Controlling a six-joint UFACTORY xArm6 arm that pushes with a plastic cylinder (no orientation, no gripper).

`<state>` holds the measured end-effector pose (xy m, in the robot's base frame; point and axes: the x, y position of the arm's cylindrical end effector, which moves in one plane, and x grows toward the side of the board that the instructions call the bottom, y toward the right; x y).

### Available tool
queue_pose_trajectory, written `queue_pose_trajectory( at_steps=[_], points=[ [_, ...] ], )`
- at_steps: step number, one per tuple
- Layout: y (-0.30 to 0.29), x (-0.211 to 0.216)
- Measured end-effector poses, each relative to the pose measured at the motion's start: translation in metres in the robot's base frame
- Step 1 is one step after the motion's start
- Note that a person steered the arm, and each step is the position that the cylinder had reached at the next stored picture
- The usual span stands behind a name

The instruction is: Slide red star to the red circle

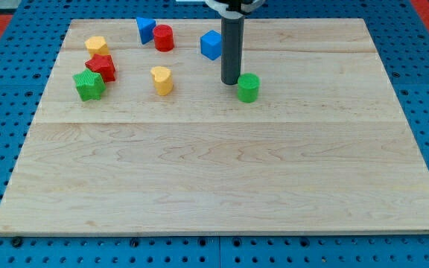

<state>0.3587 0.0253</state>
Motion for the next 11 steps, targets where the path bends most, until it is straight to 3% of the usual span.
queue_pose_trajectory(
  at_steps=[2, 3, 4, 5, 6, 7, 8, 11],
  points=[
    [-0.024, -0.009],
    [0.033, 0.028],
    [0.014, 0.088],
    [-0.076, 0.134],
    [-0.216, 0.13],
    [-0.319, 0.056],
    [-0.33, 0.036],
    [-0.33, 0.039]
  ],
)
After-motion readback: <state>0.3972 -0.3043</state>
